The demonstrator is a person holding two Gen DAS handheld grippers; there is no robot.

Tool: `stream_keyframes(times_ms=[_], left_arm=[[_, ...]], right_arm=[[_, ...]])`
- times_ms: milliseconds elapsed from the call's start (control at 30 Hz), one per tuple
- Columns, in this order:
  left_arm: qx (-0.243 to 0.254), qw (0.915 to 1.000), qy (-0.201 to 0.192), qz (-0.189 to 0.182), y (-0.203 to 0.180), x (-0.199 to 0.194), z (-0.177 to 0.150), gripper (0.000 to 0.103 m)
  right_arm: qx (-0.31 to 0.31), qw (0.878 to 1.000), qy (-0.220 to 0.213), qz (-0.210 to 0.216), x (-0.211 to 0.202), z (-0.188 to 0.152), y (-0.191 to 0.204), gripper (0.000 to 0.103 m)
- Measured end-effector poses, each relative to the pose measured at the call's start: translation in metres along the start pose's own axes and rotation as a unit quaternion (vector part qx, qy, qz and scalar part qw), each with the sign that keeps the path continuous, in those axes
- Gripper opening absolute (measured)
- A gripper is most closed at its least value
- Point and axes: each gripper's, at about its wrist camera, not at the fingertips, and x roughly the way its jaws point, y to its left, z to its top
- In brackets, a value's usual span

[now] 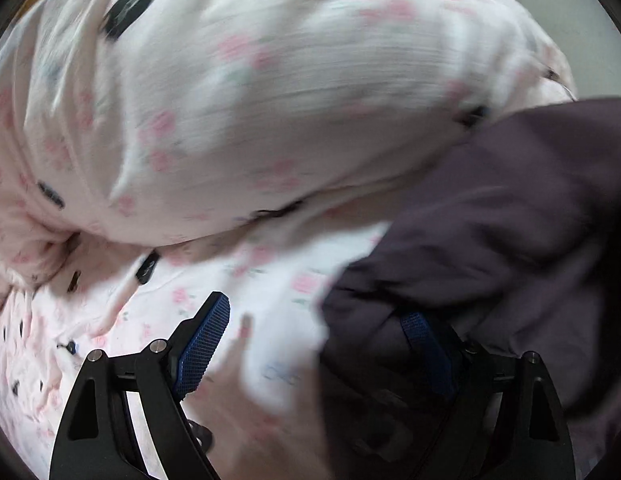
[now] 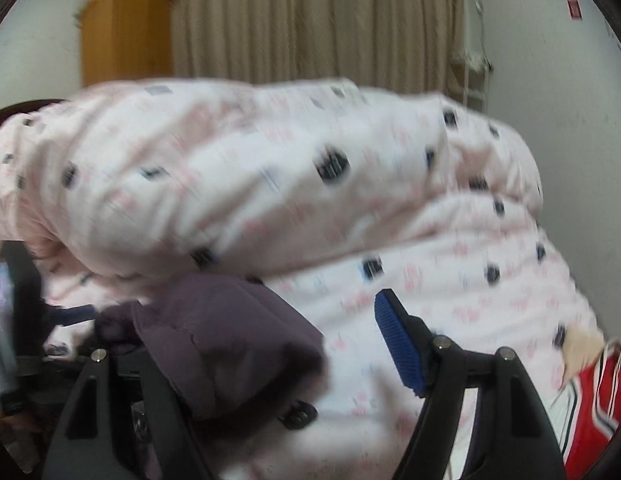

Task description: Fold clothes

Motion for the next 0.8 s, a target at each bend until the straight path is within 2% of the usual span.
stream_keyframes(times_ms=[67,167,233,300,333,400,467,600,633,767,800], left_arm=[[-0.032,0.9994,-0.004,0.007,0.014,0.001,0.002,0.085],[-0.084,0.9958,-0.029,0.025,0.039,-0.01,0.003,0.085],[-0.112,0.992,-0.053,0.02,0.055,-0.023,0.0,0.086],[-0.125,0.9893,-0.066,0.034,0.065,-0.031,-0.005,0.098],[-0.13,0.9879,-0.072,0.043,0.069,-0.035,-0.009,0.099],[-0.13,0.9882,-0.061,0.054,0.071,-0.031,-0.019,0.099],[-0.129,0.9884,-0.045,0.067,0.071,-0.024,-0.029,0.099],[-0.141,0.9882,-0.004,0.059,0.068,0.0,-0.026,0.099],[-0.138,0.9887,-0.015,0.057,0.068,-0.008,-0.027,0.098],[-0.123,0.9893,-0.06,0.051,0.068,-0.041,-0.028,0.098],[-0.111,0.9909,-0.057,0.05,0.064,-0.048,-0.029,0.098]], right_arm=[[-0.014,1.0,-0.022,0.012,-0.015,0.002,0.006,0.075],[-0.039,0.999,-0.036,0.002,-0.024,-0.001,0.01,0.075],[-0.048,0.998,-0.032,-0.008,-0.023,-0.005,0.009,0.075],[-0.042,0.999,-0.012,-0.023,-0.012,-0.011,0.001,0.076],[-0.037,0.999,0.004,-0.027,-0.002,-0.014,-0.004,0.076],[-0.03,0.998,0.035,-0.034,0.018,-0.021,-0.012,0.076],[-0.053,0.995,0.072,-0.054,0.042,-0.03,-0.007,0.076],[-0.09,0.983,0.145,-0.074,0.084,-0.05,0.004,0.076],[-0.094,0.98,0.156,-0.073,0.09,-0.054,0.005,0.076],[-0.087,0.985,0.14,-0.045,0.075,-0.049,0.004,0.078],[-0.086,0.986,0.135,-0.038,0.069,-0.047,0.003,0.078]])
